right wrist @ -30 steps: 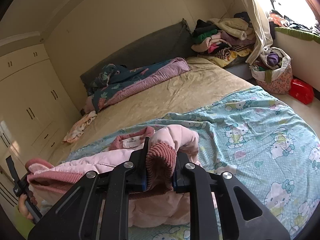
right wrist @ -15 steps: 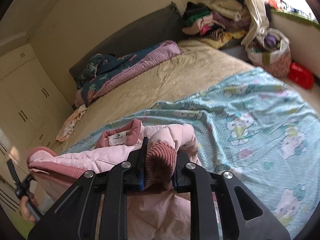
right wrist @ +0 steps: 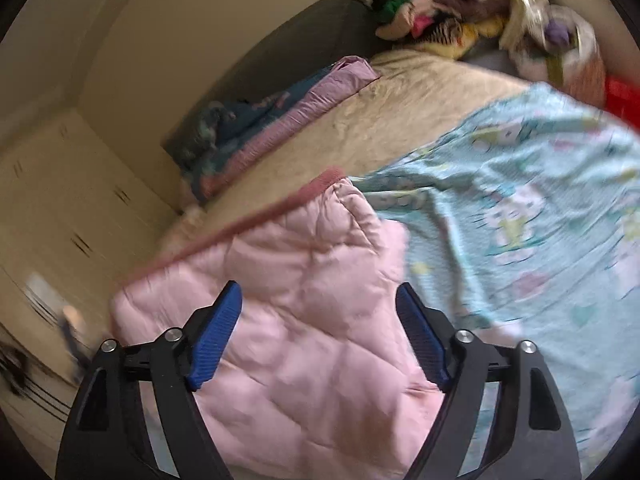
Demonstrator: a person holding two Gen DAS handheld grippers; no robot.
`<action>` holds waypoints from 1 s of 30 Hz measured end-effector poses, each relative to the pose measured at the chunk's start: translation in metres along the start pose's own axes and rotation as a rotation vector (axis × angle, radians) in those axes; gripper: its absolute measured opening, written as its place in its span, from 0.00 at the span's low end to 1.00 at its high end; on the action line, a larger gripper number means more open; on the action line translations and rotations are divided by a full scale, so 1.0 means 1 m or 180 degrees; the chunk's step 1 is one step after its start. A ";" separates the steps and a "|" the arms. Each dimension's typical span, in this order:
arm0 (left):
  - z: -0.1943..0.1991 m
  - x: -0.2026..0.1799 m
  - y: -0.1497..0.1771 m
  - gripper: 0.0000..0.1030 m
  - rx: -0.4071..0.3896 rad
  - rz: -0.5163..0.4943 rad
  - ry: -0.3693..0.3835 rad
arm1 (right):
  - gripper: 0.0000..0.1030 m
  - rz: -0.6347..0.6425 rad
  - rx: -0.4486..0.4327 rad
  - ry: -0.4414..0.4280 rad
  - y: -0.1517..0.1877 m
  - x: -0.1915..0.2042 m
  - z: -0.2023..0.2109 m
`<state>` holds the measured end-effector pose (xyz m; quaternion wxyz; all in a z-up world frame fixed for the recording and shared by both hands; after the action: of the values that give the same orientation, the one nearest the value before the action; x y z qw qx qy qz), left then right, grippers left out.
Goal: Fold large clothes
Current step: 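Lay the hem over the collar and open both grippers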
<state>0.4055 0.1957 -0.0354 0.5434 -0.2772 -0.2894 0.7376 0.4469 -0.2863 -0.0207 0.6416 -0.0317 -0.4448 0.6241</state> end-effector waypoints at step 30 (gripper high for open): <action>-0.016 0.049 0.078 0.89 0.0309 -0.0030 0.0153 | 0.86 0.0928 0.0247 0.0781 0.059 -0.005 -0.040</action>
<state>0.3548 0.2255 -0.1080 0.5665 -0.2668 -0.2415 0.7413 0.4268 -0.2570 -0.0825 0.5946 -0.1468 -0.3296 0.7185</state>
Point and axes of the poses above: each gripper's, at about its wrist camera, not at the fingertips, and z roughly against the way its jaws point, x to its left, y to its underside, the point moved 10 cm from there along -z, roughly the way its jaws point, and after that the axes turned 4 degrees about x, right-handed, at the moved point
